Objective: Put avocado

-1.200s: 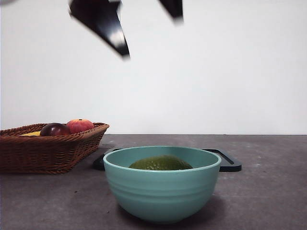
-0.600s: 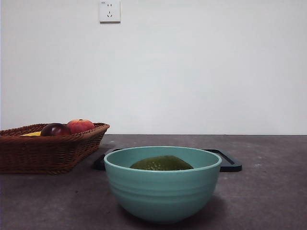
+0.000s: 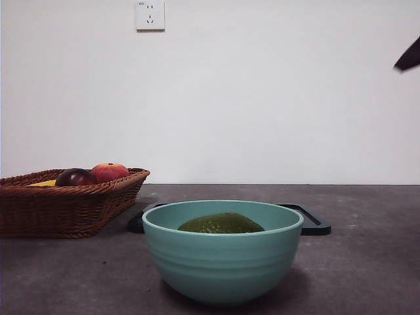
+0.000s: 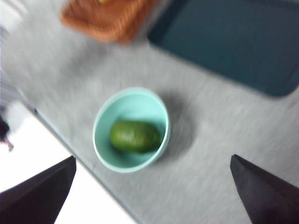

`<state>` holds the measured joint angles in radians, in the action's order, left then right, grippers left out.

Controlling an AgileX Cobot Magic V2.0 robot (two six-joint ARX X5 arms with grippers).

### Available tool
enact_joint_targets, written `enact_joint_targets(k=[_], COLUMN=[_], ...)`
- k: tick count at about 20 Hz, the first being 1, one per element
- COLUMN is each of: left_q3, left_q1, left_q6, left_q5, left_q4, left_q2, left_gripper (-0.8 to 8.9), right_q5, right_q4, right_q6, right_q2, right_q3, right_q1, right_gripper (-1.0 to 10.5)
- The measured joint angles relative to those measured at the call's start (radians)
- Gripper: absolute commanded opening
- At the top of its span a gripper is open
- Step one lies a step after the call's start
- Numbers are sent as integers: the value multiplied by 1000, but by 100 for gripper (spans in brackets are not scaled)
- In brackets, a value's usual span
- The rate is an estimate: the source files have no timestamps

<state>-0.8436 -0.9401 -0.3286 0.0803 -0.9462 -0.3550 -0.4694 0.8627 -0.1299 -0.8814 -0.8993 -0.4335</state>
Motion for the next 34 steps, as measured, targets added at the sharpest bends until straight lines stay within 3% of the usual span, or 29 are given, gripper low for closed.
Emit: enact_joint_targets(k=[5, 10, 19, 21, 24, 29, 34], left_q3=[0, 0, 0, 0, 0, 0, 0], left_q1=[0, 0, 0, 0, 0, 0, 0], left_q6=[0, 0, 0, 0, -1, -3, -3], left_q5=[0, 0, 0, 0, 0, 0, 0], left_q4=[0, 0, 0, 0, -1, -9, -8], left_q2=[6, 6, 6, 6, 6, 6, 6], left_gripper=[553, 553, 553, 553, 553, 553, 553], right_q5=[166, 258, 311, 311, 290, 288, 371], right_q4=[-19, -19, -74, -94, -125, -164, -103], right_q6=[-100, -127, -114, -113, -113, -117, -150], right_q2=[-205, -457, -755, -790, -811, -812, -818], right_q3=[-8, -95, -216, -216, -216, -222, -338], right_q1=[-199, -254, -254, -257, -272, -307, -296], right_gripper=[570, 550, 377, 272, 0, 4, 4])
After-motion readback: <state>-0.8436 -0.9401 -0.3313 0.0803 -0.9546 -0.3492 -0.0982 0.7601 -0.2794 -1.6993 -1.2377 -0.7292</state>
